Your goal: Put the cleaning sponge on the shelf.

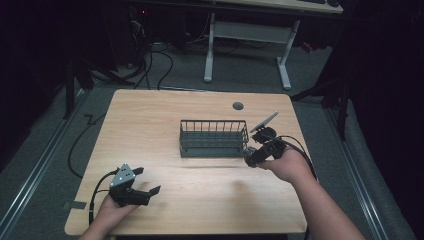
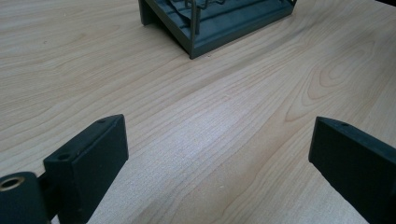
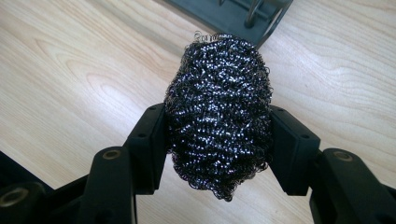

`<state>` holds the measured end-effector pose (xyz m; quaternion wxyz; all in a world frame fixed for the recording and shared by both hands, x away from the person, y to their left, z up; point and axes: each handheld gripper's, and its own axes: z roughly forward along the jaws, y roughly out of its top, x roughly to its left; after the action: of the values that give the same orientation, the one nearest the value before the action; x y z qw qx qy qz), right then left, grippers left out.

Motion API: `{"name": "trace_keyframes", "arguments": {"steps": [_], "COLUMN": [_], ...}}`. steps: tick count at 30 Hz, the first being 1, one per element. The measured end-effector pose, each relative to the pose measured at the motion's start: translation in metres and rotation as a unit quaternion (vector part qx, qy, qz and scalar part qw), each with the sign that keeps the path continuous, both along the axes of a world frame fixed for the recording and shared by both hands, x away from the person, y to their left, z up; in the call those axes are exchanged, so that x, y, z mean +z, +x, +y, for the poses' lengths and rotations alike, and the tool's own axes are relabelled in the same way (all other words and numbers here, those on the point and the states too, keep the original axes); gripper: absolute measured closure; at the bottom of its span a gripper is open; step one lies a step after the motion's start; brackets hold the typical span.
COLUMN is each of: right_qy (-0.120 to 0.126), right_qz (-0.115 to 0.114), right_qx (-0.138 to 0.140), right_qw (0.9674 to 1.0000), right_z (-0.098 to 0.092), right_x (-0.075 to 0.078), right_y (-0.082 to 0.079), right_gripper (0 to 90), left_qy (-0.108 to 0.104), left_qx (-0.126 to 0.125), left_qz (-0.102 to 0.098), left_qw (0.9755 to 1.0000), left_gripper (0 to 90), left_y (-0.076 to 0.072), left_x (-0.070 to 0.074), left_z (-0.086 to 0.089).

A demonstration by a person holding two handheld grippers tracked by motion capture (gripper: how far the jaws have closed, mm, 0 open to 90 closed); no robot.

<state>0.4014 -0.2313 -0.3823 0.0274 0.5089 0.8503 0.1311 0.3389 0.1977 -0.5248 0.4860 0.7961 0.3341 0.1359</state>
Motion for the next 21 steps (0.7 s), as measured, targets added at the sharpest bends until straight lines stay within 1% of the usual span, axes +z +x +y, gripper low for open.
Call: {"name": "trace_keyframes", "arguments": {"steps": [3,5,7,10,11,14,15,17,19,20,21], "right_qy": [0.005,0.014,0.008,0.009,0.01,0.007,0.007,0.008,0.006,0.01,0.009], "right_qz": [-0.001,-0.003,-0.001,-0.002,-0.002,-0.003,-0.003,-0.006,-0.008,-0.009,-0.01], "right_qx": [0.0,-0.004,-0.002,-0.002,-0.003,-0.003,-0.003,-0.006,-0.007,-0.011,-0.008], "right_qw": [1.0,0.9999,1.0,1.0,0.9999,1.0,1.0,0.9999,0.9999,0.9998,0.9999], "right_z": [0.0,0.001,0.003,0.006,0.008,0.011,0.011,0.015,0.016,0.017,0.018], "right_x": [0.003,0.008,0.011,0.012,0.014,0.015,0.015,0.016,0.016,0.016,0.016], "right_y": [0.004,0.009,0.013,0.016,0.022,0.028,0.028,0.036,0.038,0.041,0.043], "right_gripper": [44.6,44.6,44.5,44.5,44.6,44.5,44.5,44.5,44.5,44.5,44.5], "left_qy": [0.0,0.007,0.006,0.004,0.004,0.002,0.002,0.002,0.002,0.002,0.001], "left_qx": [-0.001,-0.004,-0.005,-0.005,-0.005,-0.004,-0.004,-0.005,-0.005,-0.005,-0.005], "left_qz": [0.001,0.0,0.0,-0.001,0.0,-0.001,-0.001,-0.001,-0.001,-0.002,-0.001], "left_qw": [1.0,1.0,1.0,1.0,1.0,1.0,1.0,1.0,1.0,1.0,1.0], "left_gripper": [5.4,5.4,5.4,5.5,5.5,5.5,5.6,5.6,5.5,5.6,5.6], "left_y": [0.0,0.0,0.0,0.0,0.0,0.0,0.0,0.0,0.0,0.0,0.0], "left_x": [-0.001,-0.002,-0.002,-0.001,-0.001,-0.001,-0.001,-0.001,-0.001,-0.001,-0.001], "left_z": [-0.001,-0.003,-0.004,-0.004,-0.003,-0.003,-0.003,-0.003,-0.003,-0.003,-0.003]}}
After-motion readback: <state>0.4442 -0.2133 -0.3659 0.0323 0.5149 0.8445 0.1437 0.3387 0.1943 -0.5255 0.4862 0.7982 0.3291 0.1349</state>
